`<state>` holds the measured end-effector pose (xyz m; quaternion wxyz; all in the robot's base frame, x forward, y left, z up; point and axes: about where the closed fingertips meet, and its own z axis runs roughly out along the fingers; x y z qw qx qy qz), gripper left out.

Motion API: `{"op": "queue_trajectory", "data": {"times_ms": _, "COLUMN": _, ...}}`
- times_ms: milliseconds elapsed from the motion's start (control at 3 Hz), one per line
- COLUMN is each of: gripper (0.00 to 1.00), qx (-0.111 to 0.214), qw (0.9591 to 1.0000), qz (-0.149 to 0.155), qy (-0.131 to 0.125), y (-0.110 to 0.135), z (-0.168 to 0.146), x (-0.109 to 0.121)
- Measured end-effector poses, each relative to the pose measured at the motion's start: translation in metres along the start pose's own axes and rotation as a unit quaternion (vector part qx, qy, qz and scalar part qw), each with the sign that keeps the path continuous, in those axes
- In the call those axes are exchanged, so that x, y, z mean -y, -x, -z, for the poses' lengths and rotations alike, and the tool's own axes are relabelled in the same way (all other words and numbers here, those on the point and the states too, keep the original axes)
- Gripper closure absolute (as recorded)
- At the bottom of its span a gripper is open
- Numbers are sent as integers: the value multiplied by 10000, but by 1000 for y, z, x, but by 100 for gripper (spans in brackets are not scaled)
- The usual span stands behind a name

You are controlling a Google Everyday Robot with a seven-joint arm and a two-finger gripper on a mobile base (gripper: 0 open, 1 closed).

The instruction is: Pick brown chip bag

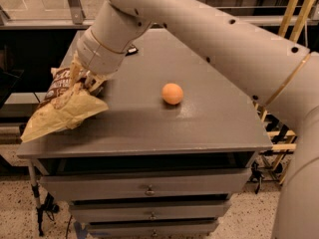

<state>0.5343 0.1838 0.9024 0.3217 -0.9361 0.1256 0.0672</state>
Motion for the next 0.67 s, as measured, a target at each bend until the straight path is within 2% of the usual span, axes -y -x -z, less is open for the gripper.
{"op": "queue_trajectory", "data": {"times_ms": 667, "gripper": 100, "qx": -412, "qw": 9965, "qz": 584, "qy": -426, "y": 7, "z": 51, "x": 39}}
